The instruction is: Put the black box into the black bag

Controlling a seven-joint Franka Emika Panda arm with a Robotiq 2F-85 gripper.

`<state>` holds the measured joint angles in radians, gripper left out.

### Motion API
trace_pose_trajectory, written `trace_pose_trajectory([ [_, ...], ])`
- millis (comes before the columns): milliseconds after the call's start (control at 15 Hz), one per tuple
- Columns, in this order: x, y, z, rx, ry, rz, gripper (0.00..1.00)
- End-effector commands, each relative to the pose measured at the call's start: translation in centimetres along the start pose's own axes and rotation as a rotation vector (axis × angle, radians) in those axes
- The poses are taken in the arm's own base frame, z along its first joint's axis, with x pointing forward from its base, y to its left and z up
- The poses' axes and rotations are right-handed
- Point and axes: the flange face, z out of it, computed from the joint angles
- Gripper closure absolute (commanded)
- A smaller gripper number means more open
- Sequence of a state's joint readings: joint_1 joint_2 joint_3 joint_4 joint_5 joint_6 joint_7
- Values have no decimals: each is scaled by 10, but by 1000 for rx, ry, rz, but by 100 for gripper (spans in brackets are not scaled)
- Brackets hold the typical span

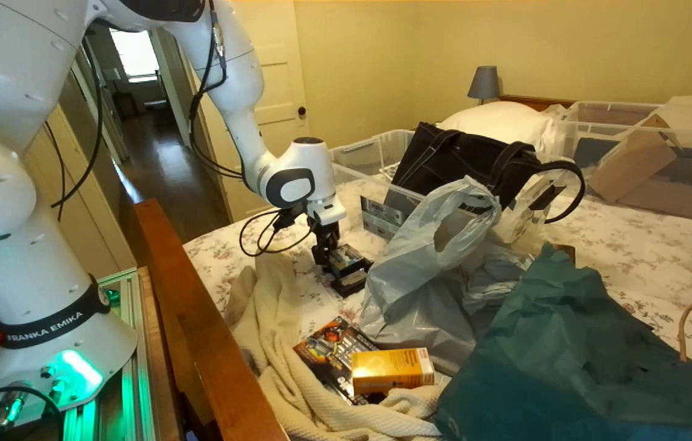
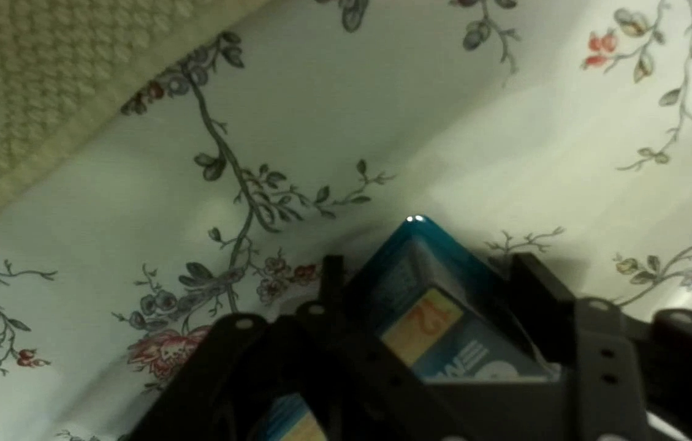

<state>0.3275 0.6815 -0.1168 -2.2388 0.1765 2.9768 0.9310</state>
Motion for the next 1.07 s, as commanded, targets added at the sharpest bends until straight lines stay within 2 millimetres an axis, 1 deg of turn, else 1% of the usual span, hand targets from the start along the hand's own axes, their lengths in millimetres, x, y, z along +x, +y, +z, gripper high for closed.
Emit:
trace_pose_trajectory([
  [0, 3, -5, 9, -10, -2, 18, 62],
  [333, -2, -4, 6, -18, 1, 6, 89],
  [400, -5, -3, 3, -20, 6, 4, 96],
  [467, -8, -2, -1, -23, 14, 6, 99],
  [667, -17, 2, -11, -52, 41, 24, 100],
  [733, -20, 4, -14, -64, 47, 32, 99],
  [1000, -27, 14, -22, -129, 97, 118, 99],
])
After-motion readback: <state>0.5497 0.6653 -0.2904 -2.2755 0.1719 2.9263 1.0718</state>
